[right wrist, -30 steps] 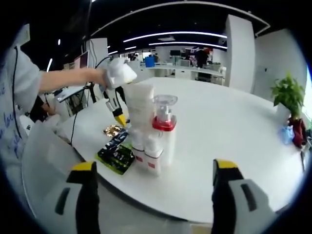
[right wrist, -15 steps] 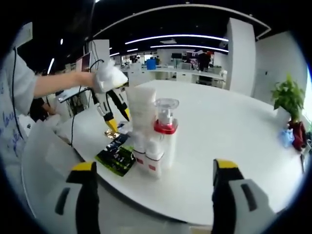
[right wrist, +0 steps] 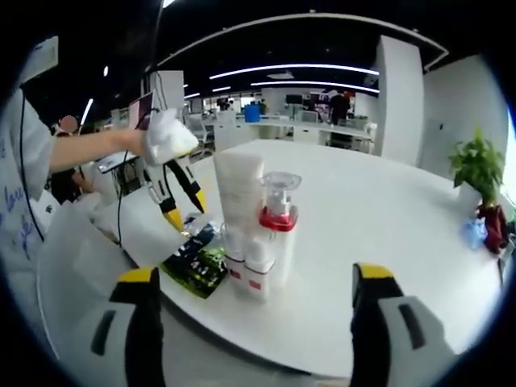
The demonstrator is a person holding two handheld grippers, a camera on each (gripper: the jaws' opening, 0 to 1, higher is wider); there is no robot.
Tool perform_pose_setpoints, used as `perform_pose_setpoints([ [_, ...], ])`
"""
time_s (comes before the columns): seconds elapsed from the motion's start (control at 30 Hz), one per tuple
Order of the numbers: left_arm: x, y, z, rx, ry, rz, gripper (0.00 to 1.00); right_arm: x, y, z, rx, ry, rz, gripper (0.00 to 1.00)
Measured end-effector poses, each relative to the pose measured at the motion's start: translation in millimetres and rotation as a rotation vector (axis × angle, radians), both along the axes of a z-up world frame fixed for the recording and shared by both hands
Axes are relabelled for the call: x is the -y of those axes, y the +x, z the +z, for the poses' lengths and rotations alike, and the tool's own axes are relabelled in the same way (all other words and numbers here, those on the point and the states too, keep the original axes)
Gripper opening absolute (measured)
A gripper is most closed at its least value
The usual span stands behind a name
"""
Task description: Arrange the skincare products in the storage area until every visible bottle or jar stands upright without overlapping.
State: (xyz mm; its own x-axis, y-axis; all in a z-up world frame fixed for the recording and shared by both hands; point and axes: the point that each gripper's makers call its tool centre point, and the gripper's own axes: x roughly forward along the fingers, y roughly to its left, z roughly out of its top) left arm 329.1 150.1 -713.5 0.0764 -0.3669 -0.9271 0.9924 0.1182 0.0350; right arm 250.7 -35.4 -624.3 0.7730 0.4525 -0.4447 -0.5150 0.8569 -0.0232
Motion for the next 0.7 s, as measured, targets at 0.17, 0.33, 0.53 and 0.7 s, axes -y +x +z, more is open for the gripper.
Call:
perform_pose_setpoints([
  [0.17, -4, -6.2, 2.5, 0.005, 0.004, 0.005, 0.36, -3, 0, 2.4, 0.011, 0.004, 0.009, 0.99],
  [0.33, -9, -14.5, 2.7, 0.004, 0.014, 0.005, 0.36, -4, 0, 6.9, 0.024, 0.038, 0.012, 0.99],
  [0.53, -13, -22.1, 0.8, 0.003, 0.023, 0.017, 0.36, -5, 0, 7.9, 0.03, 0.047, 0.017, 0.99],
  [0.7, -17, -30.9, -3.3, -0.002, 0.037, 0.018, 0.36, -4, 1, 8.5, 0.039, 0.045, 0.022, 0.99],
])
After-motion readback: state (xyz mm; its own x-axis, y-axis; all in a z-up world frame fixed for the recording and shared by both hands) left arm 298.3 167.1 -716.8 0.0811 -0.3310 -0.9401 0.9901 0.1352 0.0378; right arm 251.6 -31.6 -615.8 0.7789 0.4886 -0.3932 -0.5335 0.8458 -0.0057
